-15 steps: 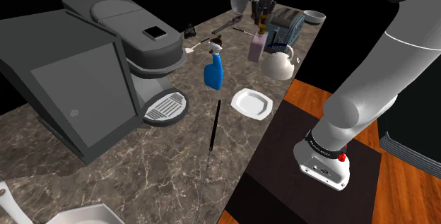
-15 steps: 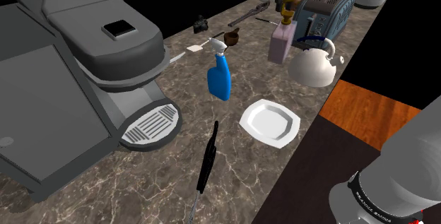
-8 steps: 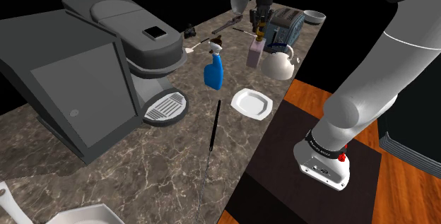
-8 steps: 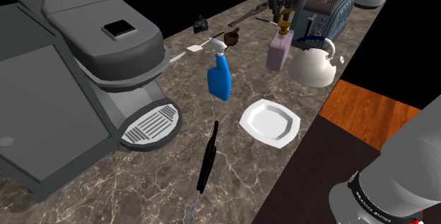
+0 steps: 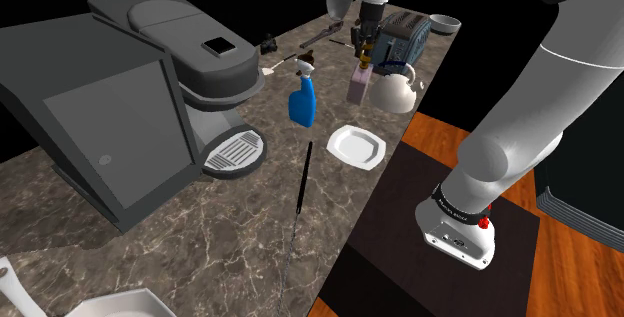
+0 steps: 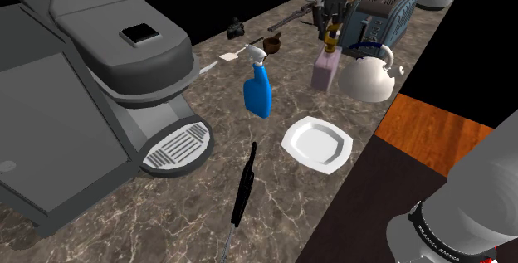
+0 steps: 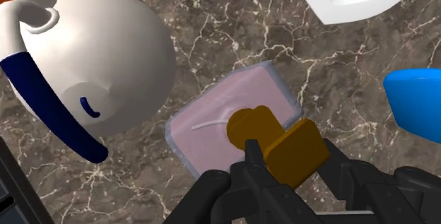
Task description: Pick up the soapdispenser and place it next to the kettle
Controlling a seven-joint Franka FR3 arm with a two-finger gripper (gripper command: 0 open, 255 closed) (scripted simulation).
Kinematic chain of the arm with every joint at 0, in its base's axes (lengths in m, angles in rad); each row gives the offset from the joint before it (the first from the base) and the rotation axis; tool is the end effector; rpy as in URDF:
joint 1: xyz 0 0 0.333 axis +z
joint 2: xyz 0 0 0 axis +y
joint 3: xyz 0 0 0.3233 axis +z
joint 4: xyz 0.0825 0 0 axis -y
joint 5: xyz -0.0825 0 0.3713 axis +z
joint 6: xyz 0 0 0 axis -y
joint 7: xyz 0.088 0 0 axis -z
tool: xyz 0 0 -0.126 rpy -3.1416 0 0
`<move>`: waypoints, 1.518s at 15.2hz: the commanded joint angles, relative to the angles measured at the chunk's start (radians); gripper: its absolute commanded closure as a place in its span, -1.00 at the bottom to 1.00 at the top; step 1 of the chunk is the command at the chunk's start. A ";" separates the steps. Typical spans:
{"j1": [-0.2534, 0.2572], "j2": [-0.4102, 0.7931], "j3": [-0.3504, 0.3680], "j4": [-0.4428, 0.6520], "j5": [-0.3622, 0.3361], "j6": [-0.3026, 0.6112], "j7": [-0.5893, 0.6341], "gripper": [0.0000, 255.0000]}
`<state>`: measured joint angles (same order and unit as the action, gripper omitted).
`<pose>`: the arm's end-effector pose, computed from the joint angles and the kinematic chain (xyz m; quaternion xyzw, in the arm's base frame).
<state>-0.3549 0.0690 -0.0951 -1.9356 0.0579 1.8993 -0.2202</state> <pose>0.4983 -0.2340 0.4344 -0.9905 0.1252 0.0417 0.0395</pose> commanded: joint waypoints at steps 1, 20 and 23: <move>0.000 0.007 0.000 -0.017 0.001 0.025 -0.002 1.00; -0.003 -0.001 -0.003 0.078 -0.002 -0.078 -0.001 -1.00; -0.003 -0.001 -0.003 0.078 -0.002 -0.078 -0.001 -1.00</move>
<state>-0.3581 0.0674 -0.0980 -1.8627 0.0559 1.8261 -0.2217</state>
